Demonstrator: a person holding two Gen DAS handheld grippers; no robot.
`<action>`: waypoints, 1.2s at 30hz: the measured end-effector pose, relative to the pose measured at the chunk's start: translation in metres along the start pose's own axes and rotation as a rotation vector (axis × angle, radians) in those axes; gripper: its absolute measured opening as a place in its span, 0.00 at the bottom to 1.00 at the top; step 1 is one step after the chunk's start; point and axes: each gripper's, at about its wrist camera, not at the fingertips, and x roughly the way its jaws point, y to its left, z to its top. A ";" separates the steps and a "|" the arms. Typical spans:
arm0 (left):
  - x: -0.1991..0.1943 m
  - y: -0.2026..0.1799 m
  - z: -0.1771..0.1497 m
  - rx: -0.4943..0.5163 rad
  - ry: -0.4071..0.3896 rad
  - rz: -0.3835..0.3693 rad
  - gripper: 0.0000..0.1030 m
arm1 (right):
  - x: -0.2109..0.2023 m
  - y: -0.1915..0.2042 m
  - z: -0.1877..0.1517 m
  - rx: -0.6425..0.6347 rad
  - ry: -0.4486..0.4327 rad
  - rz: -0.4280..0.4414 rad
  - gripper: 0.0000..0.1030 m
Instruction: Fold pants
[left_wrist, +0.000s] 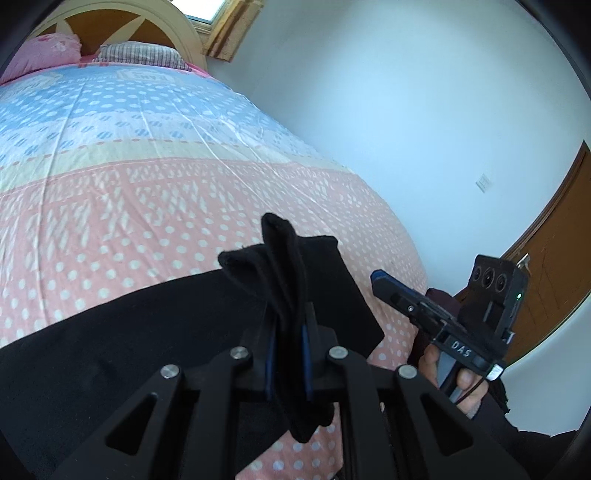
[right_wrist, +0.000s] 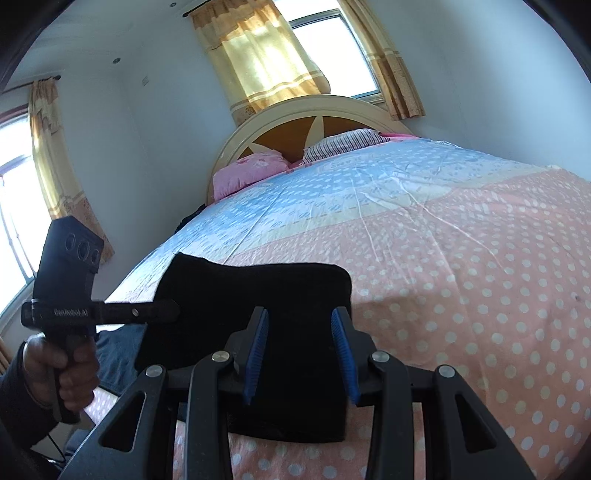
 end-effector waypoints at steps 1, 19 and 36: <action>-0.005 0.003 0.000 -0.010 -0.007 -0.002 0.12 | 0.000 0.002 0.000 -0.008 0.000 0.002 0.37; -0.058 0.069 -0.029 -0.160 -0.057 0.068 0.12 | 0.007 0.038 -0.012 -0.145 0.052 0.132 0.37; -0.084 0.122 -0.060 -0.298 -0.070 0.134 0.12 | 0.048 0.080 -0.048 -0.334 0.276 0.147 0.37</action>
